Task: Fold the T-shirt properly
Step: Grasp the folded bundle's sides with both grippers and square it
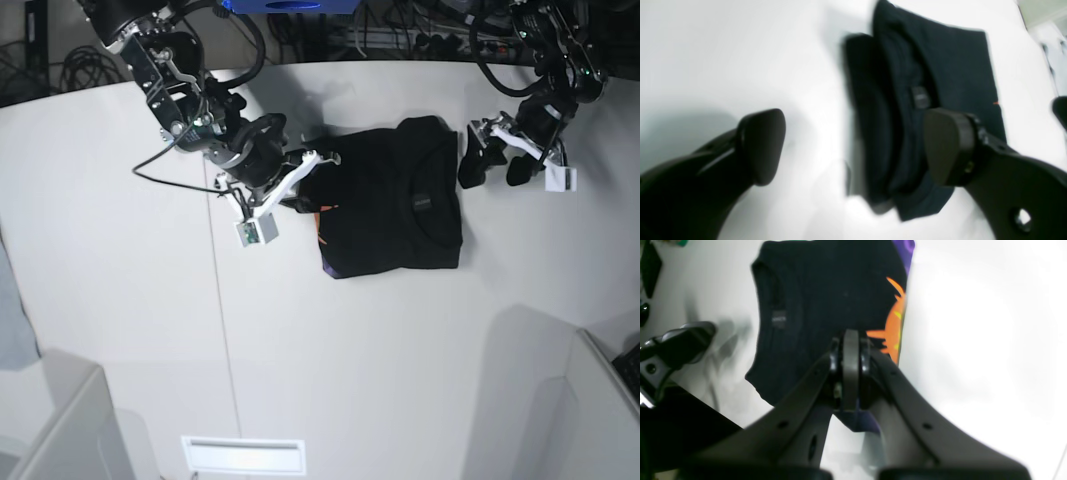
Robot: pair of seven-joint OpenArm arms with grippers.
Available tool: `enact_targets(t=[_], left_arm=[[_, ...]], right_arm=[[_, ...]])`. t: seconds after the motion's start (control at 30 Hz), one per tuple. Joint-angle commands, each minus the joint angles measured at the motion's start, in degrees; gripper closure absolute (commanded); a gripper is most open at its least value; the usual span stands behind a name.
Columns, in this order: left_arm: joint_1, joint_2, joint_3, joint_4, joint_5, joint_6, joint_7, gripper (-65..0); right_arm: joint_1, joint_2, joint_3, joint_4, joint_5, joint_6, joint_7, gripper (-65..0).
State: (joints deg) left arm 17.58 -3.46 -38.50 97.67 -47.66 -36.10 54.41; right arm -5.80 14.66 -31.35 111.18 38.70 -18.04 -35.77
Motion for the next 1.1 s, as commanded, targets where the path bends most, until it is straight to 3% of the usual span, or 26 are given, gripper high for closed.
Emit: enact_targets(t=[0.0, 0.13, 0.3, 0.53, 0.6, 0.67, 0.8, 0.9, 1.07], left_arm=[[-0.7, -0.5, 0.8, -0.5, -1.4, -0.4, -1.2, -63.2], [-3.6, -0.4, 3.1, -5.7, -1.3, -0.3, -1.4, -63.2], [-5.9, -0.6, 6.8, -9.7, -1.3, 4.8, -1.6, -63.2], [-7.0, -0.8, 8.3, -14.8, -1.2, 8.1, -1.6, -61.7], [-7.0, -0.9, 8.3, -15.6, -1.2, 8.8, -1.6, -53.6], [-7.0, -1.6, 8.6, -16.1, 0.3, 8.9, -1.5, -39.8], [-8.1, -1.4, 12.7, -16.4, 9.0, 8.9, -1.6, -14.3], [-8.1, -1.2, 13.0, -16.4, 12.5, 8.9, -1.6, -1.6], [-8.2, -1.6, 13.5, -16.4, 12.7, 8.9, -1.2, 0.0]], right_arm=[[0.1, -0.1, 0.2, 1.2, 0.4, 0.5, 1.3, 0.0], [-1.4, -0.1, 0.2, 1.2, 0.4, 0.5, 1.3, 0.0], [-2.1, 1.5, -0.2, 1.2, 0.4, 0.5, 1.3, 0.0], [-3.2, 1.8, 0.3, 1.2, 0.4, 0.5, 1.4, 0.0], [-3.4, 1.8, 0.3, 1.2, 0.4, 0.5, 1.4, 0.0], [-3.5, 1.8, 0.3, 1.2, 0.4, 0.5, 1.4, 0.0], [-3.5, 1.8, 0.3, 1.2, 0.4, 0.5, 1.4, 0.0], [-3.6, 1.8, 0.3, 1.2, 0.4, 0.5, 1.4, 0.0], [-5.6, 1.7, 3.0, 1.2, 0.4, 0.5, 1.4, 0.0]])
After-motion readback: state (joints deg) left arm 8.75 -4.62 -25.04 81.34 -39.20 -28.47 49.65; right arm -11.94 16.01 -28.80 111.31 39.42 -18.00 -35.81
